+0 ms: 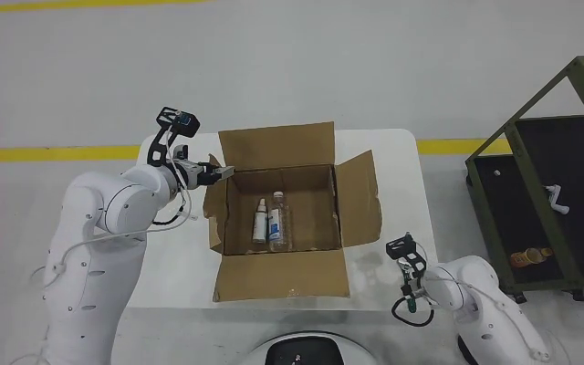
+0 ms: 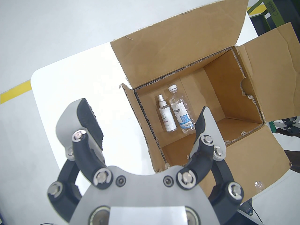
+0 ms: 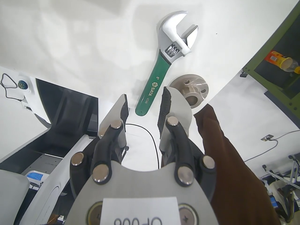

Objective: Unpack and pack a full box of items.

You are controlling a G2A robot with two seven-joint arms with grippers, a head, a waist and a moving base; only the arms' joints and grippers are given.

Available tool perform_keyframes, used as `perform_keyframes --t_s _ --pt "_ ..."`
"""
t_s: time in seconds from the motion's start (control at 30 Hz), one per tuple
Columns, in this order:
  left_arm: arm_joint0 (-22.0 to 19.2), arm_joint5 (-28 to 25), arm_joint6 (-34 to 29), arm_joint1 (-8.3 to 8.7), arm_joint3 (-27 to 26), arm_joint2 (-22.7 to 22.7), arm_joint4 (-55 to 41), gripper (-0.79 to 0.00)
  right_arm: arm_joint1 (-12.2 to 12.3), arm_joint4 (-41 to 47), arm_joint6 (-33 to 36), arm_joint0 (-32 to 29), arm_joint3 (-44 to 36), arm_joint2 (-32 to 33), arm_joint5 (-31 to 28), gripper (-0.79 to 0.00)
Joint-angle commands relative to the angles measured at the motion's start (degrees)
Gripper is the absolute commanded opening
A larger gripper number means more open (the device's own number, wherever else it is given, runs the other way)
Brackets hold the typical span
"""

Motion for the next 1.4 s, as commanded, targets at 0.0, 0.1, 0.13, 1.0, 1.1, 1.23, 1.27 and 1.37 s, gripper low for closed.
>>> perform_keyframes --t_s 0.0,0.1,0.13,1.0,1.1,1.23,1.27,1.37 --pt "0.0 0.0 0.0 0.0 0.0 0.0 0.0 0.0 -0.04 -0.32 -0.19 0.17 0.66 -0.28 0.04 -0.456" --pt "0.0 0.0 0.0 0.0 0.0 0.0 0.0 0.0 -0.14 -0.6 -0.89 0.5 1.77 -0.67 0.06 -0.462" --pt "0.0 0.0 0.0 0.0 0.0 0.0 0.0 0.0 -0.18 -0.65 -1.16 0.72 2.44 -0.84 -0.06 -0.468" --pt "0.0 0.0 0.0 0.0 0.0 0.0 0.0 0.0 -0.54 -2.26 -3.43 -0.23 4.36 -1.11 1.4 -0.536" --pt "0.0 0.0 0.0 0.0 0.0 0.0 0.0 0.0 -0.61 -2.31 -3.44 -0.3 4.18 -1.26 1.59 -0.533" --pt "0.0 0.0 0.0 0.0 0.0 0.0 0.0 0.0 -0.72 -2.26 -3.97 -0.16 4.72 -1.39 1.67 -0.511" --pt "0.0 0.0 0.0 0.0 0.0 0.0 0.0 0.0 -0.75 -2.2 -4.06 -0.09 4.85 -1.42 1.64 -0.514" --pt "0.0 0.0 0.0 0.0 0.0 0.0 0.0 0.0 -0.84 -2.43 -4.42 0.17 5.36 -1.61 1.67 -0.511"
